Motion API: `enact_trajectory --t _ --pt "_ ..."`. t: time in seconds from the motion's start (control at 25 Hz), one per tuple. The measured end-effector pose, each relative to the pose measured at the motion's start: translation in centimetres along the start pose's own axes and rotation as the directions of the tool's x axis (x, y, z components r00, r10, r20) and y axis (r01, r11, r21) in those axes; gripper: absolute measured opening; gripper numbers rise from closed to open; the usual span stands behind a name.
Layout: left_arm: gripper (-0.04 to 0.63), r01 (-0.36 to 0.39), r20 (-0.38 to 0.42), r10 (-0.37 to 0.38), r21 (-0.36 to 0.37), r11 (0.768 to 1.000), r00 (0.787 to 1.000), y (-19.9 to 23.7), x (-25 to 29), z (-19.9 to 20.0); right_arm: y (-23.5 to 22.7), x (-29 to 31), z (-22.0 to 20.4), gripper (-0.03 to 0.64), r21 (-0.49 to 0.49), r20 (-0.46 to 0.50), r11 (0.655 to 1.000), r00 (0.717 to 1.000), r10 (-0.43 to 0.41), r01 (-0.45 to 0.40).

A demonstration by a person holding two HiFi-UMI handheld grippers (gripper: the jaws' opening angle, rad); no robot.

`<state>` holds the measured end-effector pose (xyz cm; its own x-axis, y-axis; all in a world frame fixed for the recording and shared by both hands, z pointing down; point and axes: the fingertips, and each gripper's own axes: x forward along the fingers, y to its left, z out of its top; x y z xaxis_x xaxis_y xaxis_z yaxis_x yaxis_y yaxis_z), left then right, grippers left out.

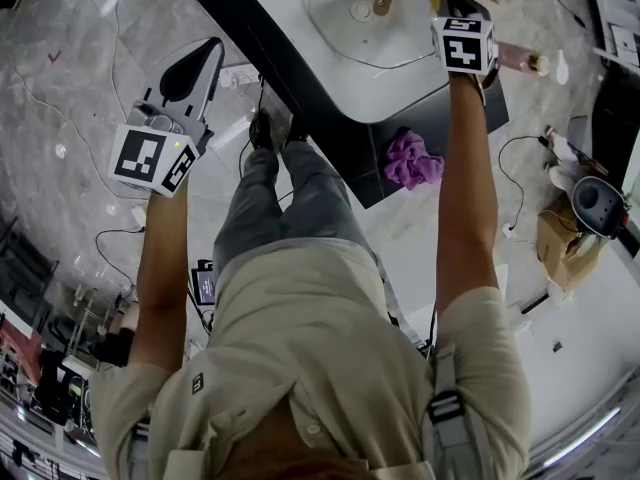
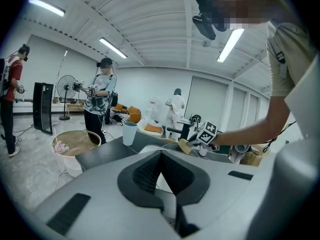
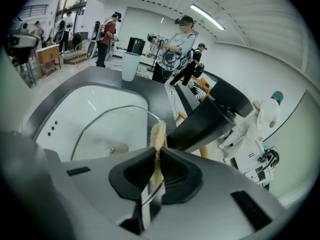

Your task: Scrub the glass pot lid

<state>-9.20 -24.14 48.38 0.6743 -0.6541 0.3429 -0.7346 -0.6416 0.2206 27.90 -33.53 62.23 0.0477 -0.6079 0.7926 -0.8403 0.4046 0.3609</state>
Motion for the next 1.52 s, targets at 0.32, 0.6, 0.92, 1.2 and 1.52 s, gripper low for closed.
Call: enact_trajectory --t 0.32,0.6,0.92,1.2,1.52 --pt "0.006 -0.016 -0.009 0.016 -0.017 1.0 1.0 0.4 0.1 -1.3 7.5 2.5 -1.7 0.037 -0.012 -0.041 0.993 0.992 0.115 -0.116" --pt "0.006 -0.035 -0.019 0.034 -0.043 0.998 0.999 0.8 -0.2 -3.0 23.5 3.1 -4.2 0.037 -0.141 -0.143 0.903 0.911 0.386 -0.405" --pt "0.008 -0.048 -0.012 0.047 -0.054 0.997 0.999 1.2 -0.5 -3.2 24.1 2.7 -4.2 0.035 -0.172 -0.152 0.897 0.911 0.383 -0.406" --pt "0.006 -0.046 -0.013 0.046 -0.051 0.998 0.999 1.3 -0.4 -3.0 22.2 2.9 -5.0 0.037 -0.156 -0.17 0.909 0.917 0.362 -0.387" --pt "0.006 -0.04 0.007 0.04 -0.015 0.999 0.999 1.2 -0.7 -1.7 13.8 2.1 -6.3 0.037 -0.139 -0.174 0.955 0.956 0.237 -0.262"
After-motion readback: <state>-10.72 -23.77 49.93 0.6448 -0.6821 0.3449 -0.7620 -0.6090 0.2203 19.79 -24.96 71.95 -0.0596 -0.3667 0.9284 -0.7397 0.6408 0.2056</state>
